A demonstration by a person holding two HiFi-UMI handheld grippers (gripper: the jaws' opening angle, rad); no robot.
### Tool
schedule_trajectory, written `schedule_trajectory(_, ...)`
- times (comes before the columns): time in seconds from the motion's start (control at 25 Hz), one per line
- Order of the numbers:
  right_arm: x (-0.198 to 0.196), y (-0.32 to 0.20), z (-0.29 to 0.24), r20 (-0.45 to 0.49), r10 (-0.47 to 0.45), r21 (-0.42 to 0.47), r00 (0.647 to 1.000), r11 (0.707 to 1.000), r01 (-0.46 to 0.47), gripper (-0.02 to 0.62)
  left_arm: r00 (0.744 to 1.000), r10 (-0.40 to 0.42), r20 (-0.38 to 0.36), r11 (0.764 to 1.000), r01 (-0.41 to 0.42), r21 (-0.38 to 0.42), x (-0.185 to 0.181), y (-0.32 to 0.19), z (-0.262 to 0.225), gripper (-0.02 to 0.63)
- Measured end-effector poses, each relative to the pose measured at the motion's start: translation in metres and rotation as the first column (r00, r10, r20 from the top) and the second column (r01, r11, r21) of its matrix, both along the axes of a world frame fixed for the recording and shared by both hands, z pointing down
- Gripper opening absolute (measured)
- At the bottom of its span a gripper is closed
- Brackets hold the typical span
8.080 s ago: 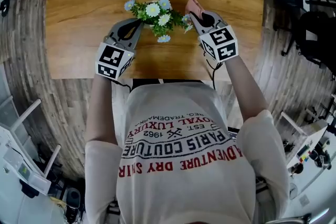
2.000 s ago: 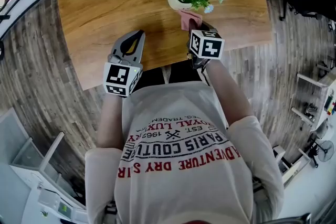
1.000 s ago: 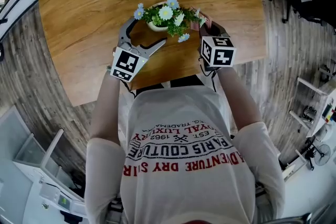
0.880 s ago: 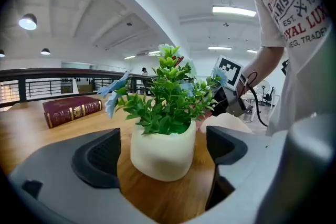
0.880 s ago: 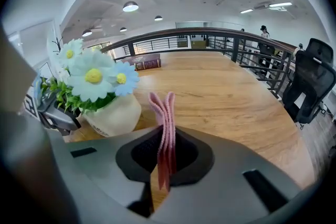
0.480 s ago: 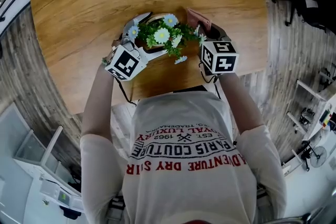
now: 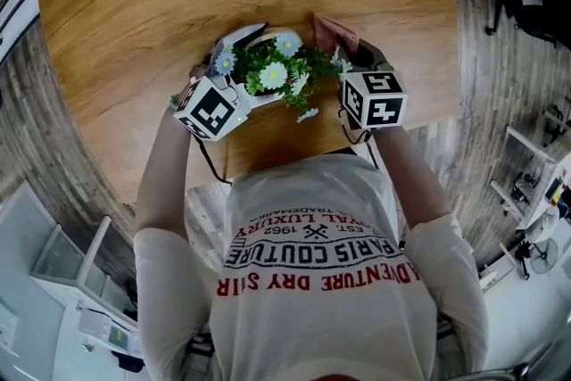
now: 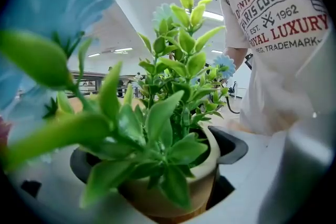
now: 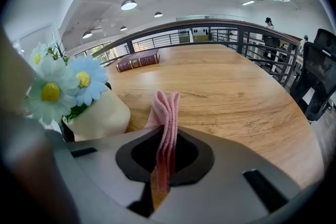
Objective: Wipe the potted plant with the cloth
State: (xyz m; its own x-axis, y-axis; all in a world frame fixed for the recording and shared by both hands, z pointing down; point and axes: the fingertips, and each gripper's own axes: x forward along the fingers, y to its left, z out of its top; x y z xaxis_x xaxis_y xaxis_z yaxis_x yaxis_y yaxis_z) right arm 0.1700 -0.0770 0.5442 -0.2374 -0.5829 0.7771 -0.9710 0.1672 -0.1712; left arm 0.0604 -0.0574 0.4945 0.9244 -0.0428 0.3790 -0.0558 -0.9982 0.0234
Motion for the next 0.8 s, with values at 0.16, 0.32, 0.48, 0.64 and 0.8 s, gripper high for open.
schedule_trajectory(0.16,0.001,0.000,0.002,-0.006,0.013,-0.002,1.000,1.000,-0.013,0.037,1.000,-0.002,0.003,1.000,0.002,0.003,0.002,-0.001,0.001,0.514)
schedule_trajectory(0.32,-0.002,0.001,0.003,-0.011,0.010,-0.001,1.000,1.000,-0.010,0.037,1.000,-0.006,0.008,1.000,0.006,0.004,0.001,0.000,0.002,0.514)
schedule_trajectory(0.48,-0.003,0.002,0.003,-0.011,0.021,-0.002,1.000,1.000,-0.021,0.037,1.000,-0.031,0.008,0.999,0.030,0.008,0.001,-0.002,0.002,0.514)
schedule_trajectory(0.64,-0.003,0.004,-0.001,-0.014,0.021,0.002,1.000,1.000,-0.021,0.037,0.996,-0.094,-0.010,0.996,0.094,-0.007,0.001,-0.004,-0.001,0.517)
schedule_trajectory(0.8,-0.002,0.007,-0.004,-0.020,0.017,0.007,1.000,1.000,-0.017,0.037,0.988,-0.143,-0.053,0.989,0.141,-0.039,0.000,-0.006,-0.010,0.517)
